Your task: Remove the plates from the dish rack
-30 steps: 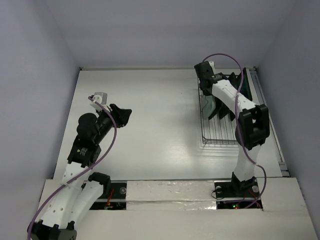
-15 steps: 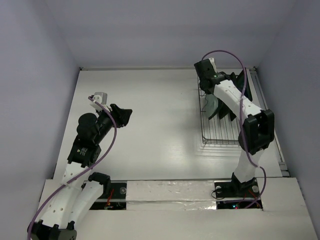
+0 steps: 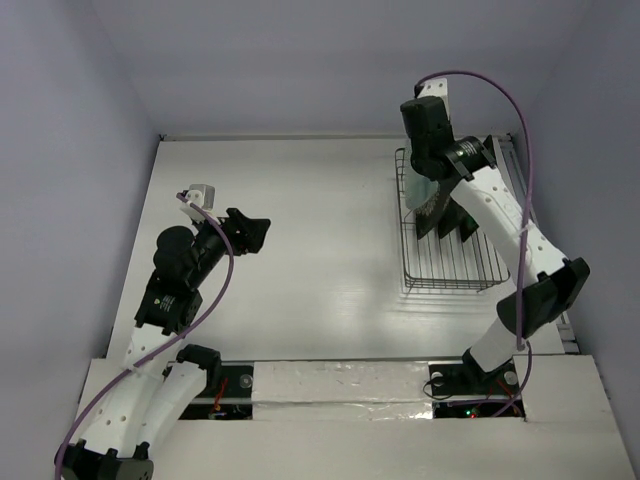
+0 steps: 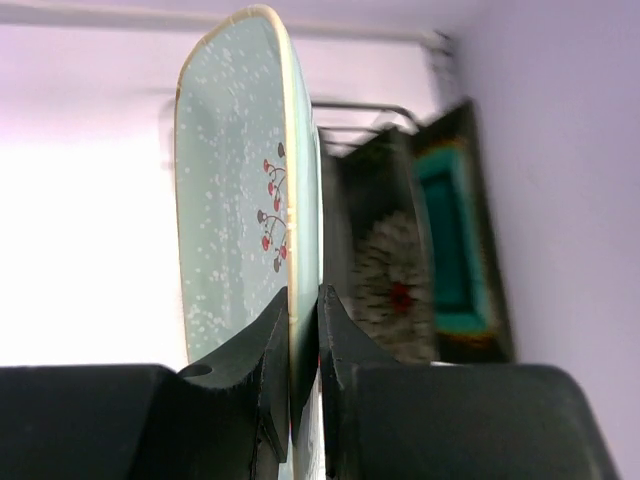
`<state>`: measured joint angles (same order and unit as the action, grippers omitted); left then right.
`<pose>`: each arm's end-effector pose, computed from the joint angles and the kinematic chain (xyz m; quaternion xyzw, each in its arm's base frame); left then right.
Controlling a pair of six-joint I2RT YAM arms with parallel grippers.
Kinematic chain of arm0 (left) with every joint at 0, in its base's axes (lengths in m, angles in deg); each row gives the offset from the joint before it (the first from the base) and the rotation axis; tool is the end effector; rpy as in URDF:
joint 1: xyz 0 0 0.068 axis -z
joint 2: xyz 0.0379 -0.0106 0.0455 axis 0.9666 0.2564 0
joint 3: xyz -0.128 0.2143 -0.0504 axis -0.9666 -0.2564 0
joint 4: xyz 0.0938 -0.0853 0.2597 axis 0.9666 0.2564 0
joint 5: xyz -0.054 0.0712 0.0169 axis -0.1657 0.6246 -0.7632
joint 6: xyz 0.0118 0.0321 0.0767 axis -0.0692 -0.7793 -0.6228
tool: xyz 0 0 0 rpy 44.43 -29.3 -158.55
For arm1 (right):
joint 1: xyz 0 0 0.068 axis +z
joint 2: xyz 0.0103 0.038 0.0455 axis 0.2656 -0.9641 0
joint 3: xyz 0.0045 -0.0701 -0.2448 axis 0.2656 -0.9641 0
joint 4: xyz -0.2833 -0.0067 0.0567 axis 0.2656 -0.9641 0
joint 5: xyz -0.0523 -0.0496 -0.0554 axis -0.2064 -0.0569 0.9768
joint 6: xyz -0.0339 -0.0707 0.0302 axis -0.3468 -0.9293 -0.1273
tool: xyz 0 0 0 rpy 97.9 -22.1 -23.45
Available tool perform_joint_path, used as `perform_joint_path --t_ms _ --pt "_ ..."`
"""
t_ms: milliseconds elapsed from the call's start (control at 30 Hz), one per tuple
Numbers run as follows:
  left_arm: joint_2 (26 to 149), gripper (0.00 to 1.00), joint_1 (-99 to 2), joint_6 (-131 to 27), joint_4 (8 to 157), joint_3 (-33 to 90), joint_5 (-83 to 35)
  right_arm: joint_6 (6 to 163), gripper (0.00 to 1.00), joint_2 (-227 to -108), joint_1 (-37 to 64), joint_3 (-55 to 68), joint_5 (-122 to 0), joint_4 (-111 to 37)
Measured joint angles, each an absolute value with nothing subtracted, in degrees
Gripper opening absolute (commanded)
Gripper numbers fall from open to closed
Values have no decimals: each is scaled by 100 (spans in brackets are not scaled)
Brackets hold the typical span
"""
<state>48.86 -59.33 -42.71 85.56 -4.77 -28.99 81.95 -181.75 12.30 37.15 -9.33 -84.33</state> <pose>0.2281 -0.0825 0.3308 0.0501 0.7020 -0.3031 0.6426 0.3785 0.1408 0.3952 -0.0027 0.8448 -0.2082 0.4929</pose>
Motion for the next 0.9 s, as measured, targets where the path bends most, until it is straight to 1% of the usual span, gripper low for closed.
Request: perform_joint_path --t_ms 167,300,567,667,900 --pt "4882 68 -5933 -4271 8556 -477 -2873 8580 0 -17976 1722 3712 -1757 -8026" --pt "4871 65 -5933 -4271 8558 -477 -2807 9113 0 -18302 2109 3701 -2646 -7347" --pt "4799 64 -5933 -4276 8702 -378 -2580 10693 0 -19911 2489 3660 -4415 -5568" --pt "4771 64 -5933 -4276 8728 -359 -2549 11314 0 -20582 2570 3697 -4856 -5063" --pt "4768 64 -5933 -4276 8737 -359 -2547 12405 0 -22162 2764 4416 -5396 -4645"
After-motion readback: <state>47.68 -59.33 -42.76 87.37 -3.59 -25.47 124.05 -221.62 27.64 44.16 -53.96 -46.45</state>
